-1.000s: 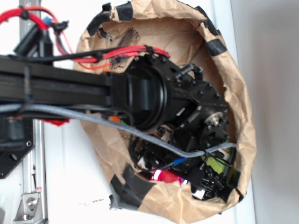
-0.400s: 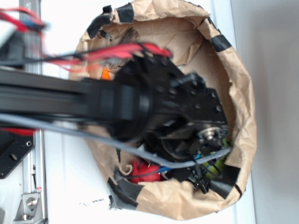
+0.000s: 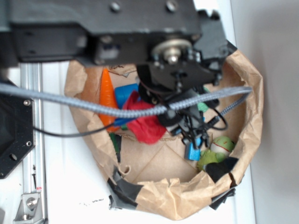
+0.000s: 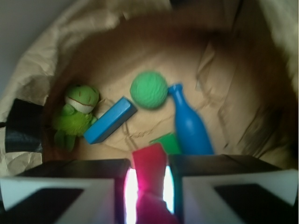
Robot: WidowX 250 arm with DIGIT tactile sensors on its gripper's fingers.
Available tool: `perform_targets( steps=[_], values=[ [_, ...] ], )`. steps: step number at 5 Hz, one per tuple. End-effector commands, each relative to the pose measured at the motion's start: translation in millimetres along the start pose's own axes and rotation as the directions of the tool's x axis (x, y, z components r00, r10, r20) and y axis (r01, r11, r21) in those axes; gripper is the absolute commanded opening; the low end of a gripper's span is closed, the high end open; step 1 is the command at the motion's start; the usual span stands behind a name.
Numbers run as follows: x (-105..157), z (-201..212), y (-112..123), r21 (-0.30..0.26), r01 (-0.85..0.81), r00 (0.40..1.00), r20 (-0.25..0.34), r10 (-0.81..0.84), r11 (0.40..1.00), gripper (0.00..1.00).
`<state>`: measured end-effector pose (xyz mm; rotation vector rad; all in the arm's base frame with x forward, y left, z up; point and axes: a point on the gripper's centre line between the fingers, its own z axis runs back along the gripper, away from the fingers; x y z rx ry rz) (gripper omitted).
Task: Grab the red paper.
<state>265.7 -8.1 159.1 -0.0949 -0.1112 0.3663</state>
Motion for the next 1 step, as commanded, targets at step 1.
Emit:
perform_targets(
  steps=[1],
  values=[
    [1.6, 16.4, -1.1, 0.074, 0.157, 0.97, 0.173, -0.168, 0.985, 0.0]
  ],
)
